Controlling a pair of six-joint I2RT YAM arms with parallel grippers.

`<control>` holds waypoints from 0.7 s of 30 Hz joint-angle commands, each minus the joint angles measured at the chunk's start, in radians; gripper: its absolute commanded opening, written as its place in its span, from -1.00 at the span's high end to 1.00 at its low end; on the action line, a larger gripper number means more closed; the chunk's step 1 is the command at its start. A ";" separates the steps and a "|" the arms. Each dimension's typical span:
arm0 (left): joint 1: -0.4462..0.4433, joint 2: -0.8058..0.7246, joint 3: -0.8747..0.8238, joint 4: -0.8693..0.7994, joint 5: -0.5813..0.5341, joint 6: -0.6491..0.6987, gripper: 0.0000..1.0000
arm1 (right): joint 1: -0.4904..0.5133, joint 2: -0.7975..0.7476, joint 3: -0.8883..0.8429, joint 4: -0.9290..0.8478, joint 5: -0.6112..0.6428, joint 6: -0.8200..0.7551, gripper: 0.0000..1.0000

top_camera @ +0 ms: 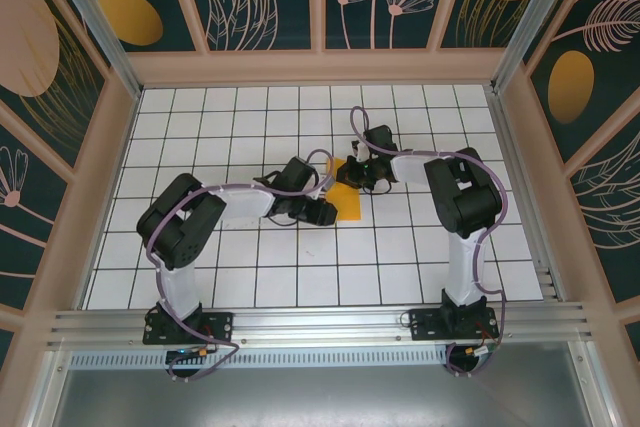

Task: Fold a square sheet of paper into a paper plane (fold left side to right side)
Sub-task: First fold the square sheet of paper in half at the center of the table.

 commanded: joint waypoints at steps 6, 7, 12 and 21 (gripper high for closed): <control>-0.032 -0.113 -0.039 -0.116 0.060 -0.044 0.32 | 0.007 0.051 -0.003 -0.073 0.070 -0.011 0.85; -0.022 -0.132 -0.020 -0.119 0.064 -0.048 0.32 | 0.009 0.051 -0.001 -0.076 0.070 -0.012 0.85; 0.032 -0.148 0.068 -0.129 0.071 -0.044 0.31 | 0.012 0.047 -0.002 -0.075 0.071 -0.013 0.85; 0.057 0.057 0.194 -0.103 0.088 -0.021 0.34 | 0.014 0.037 -0.008 -0.074 0.067 -0.015 0.85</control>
